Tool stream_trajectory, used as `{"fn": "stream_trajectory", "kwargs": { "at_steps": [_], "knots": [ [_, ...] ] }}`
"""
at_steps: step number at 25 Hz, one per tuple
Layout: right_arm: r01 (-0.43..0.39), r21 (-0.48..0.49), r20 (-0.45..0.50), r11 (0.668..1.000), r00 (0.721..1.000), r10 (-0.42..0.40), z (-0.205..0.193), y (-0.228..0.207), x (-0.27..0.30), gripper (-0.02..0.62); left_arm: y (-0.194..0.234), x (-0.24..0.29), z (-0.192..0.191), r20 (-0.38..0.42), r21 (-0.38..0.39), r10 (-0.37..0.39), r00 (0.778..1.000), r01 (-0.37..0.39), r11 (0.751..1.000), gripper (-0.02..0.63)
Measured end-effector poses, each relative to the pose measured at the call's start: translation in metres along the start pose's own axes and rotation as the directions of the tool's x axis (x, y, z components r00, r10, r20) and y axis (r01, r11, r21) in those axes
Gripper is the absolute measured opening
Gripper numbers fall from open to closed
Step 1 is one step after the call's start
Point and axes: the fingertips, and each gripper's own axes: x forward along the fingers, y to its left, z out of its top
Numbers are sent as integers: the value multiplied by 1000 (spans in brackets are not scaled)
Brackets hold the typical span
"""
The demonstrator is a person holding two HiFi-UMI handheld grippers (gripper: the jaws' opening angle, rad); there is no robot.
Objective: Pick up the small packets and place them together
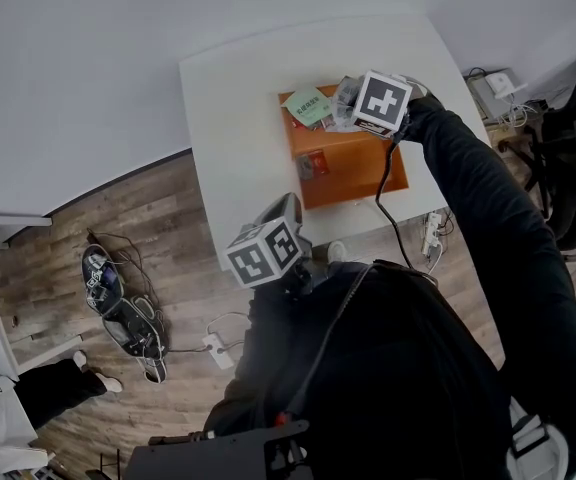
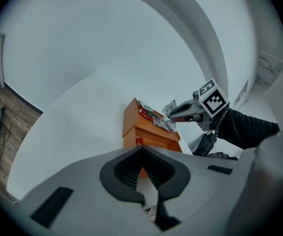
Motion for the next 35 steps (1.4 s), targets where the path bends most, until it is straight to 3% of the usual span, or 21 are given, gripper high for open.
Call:
{"fn": "stream_trajectory", "kwargs": {
  "at_steps": [12,16,30,33,34,35],
  "knots": [
    [-6,-46,-13,999,1000,5,-3,-4,7,61,4,4,2,1,-8,1,1000,0,1000,-2],
    [-36,-67,-19,997,999,35,-6,1,4,118,1,6,1,-3,-3,-3,1000,3,1000,-2],
    [10,-101,95,995,996,0,5,4,-21,146,-6,8,1,-14,11,-12,1000,12,1000,-2],
    [25,-3,249,1000,968,-24,18,7,-41,144,-8,9,0,-20,18,-17,1000,17,1000,-2],
    [15,71,340,997,940,-39,25,8,-53,143,-9,9,0,-22,21,-18,1000,18,1000,-2],
    [-12,161,444,987,894,-61,32,8,-67,132,-9,10,1,-25,25,-18,1000,18,1000,-2]
  ]
}}
